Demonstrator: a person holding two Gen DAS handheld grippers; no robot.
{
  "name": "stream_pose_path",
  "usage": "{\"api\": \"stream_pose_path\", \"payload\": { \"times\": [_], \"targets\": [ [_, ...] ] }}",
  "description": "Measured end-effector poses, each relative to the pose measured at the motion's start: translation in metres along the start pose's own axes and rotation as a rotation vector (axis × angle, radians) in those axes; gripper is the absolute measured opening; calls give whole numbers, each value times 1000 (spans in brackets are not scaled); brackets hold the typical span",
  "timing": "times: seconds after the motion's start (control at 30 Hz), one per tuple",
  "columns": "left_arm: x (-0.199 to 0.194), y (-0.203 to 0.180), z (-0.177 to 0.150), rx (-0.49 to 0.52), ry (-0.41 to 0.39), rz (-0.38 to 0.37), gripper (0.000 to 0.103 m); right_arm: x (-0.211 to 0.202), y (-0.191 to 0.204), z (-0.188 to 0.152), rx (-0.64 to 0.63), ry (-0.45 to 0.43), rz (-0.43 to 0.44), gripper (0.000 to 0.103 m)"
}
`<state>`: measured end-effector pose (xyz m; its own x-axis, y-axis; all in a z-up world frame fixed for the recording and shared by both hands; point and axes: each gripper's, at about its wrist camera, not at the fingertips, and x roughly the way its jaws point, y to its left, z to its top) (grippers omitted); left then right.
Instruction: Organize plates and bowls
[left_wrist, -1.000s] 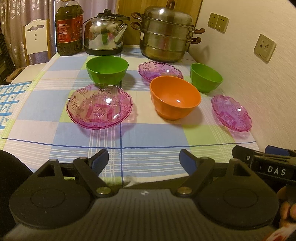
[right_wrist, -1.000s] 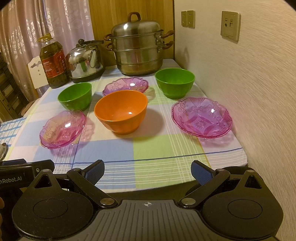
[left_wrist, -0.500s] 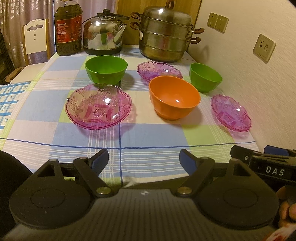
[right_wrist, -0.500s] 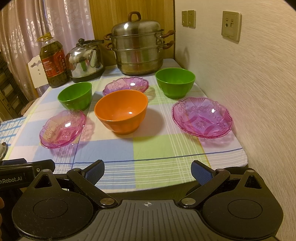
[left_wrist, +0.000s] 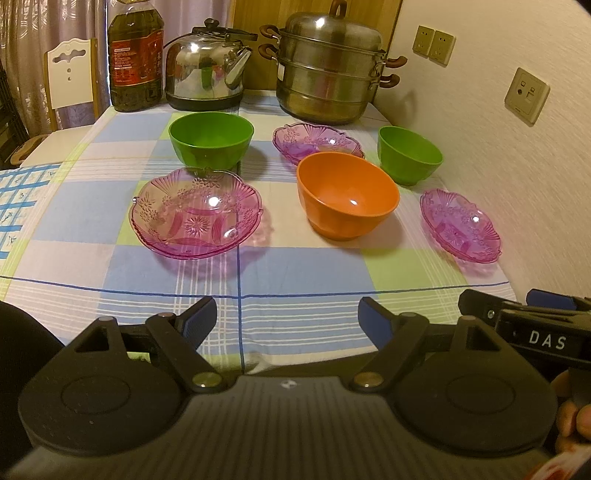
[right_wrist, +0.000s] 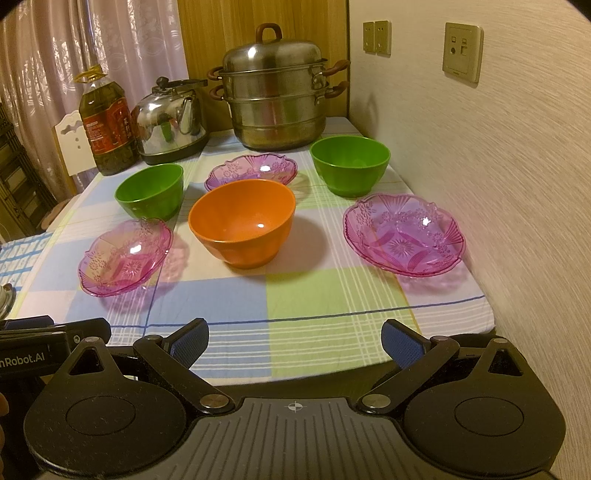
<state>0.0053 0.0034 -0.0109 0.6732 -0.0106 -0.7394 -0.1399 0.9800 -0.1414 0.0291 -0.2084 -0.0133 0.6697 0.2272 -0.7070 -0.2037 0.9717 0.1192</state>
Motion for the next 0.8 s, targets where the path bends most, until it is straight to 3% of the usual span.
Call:
{"api": "stream_pose_path", "payload": {
  "times": [0.43,0.6,0.8],
  "targets": [
    [0,19,9,-54,-7,-16,82,8,7,8,3,-1,22,100],
    [4,50,22,-102,-16,-19,82,19,17,21,39,-2,105,100],
    [13,99,47,-140,-45,27,82,36,49,36,26,-8,221,100]
  ]
}}
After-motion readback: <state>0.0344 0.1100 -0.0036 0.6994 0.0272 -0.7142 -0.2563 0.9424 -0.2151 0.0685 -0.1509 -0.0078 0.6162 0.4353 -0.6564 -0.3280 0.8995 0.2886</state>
